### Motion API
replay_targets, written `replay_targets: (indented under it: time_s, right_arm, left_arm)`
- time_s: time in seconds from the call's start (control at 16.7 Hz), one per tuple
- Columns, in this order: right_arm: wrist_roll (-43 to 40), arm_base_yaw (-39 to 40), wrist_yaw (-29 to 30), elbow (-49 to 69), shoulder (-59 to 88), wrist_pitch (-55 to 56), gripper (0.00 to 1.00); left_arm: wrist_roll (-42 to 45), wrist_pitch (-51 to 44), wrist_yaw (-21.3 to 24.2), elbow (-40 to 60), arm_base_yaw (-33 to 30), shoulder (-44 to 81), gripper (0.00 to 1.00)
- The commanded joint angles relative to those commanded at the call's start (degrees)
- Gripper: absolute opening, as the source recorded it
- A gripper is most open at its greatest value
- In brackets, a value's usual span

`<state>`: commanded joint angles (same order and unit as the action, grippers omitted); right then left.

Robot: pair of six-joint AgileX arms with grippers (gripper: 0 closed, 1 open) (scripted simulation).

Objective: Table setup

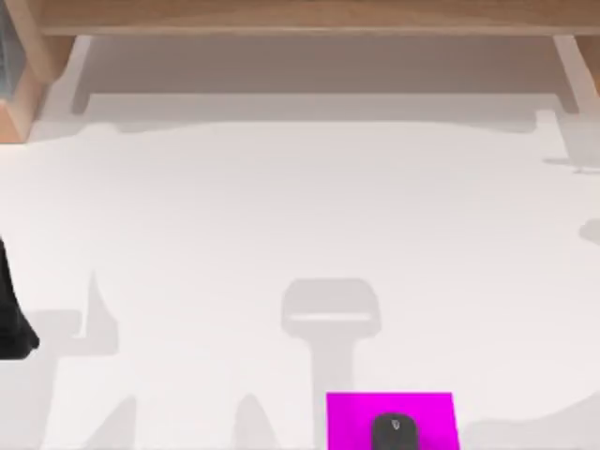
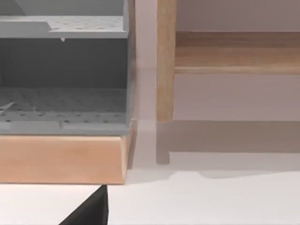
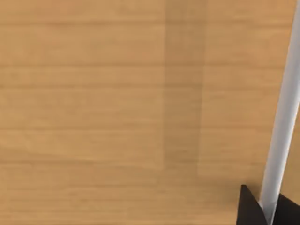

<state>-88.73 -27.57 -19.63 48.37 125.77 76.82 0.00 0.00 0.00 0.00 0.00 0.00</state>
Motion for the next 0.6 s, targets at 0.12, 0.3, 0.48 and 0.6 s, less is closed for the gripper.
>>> replay_targets:
  time_s: [0.12, 0.3, 0.48, 0.6]
  right_arm:
    - [-0.1, 1.0, 1.1, 3.4, 1.3, -1.9, 0.00]
    - [-0.2, 1.7, 1.9, 5.8, 2.2, -3.1, 0.00]
    - [-0.1, 1.6, 1.8, 5.4, 2.0, -3.2, 0.00]
    - [-0.1, 2.0, 2.1, 6.3, 2.7, -3.9, 0.00]
  left_arm:
    - [0.0, 0.0, 0.0, 0.0, 0.0, 0.0, 1.00]
    - [0.0, 0.0, 0.0, 0.0, 0.0, 0.0, 1.00]
    - [0.0, 0.0, 0.0, 0.0, 0.0, 0.0, 1.00]
    - [0.0, 0.0, 0.0, 0.0, 0.0, 0.0, 1.00]
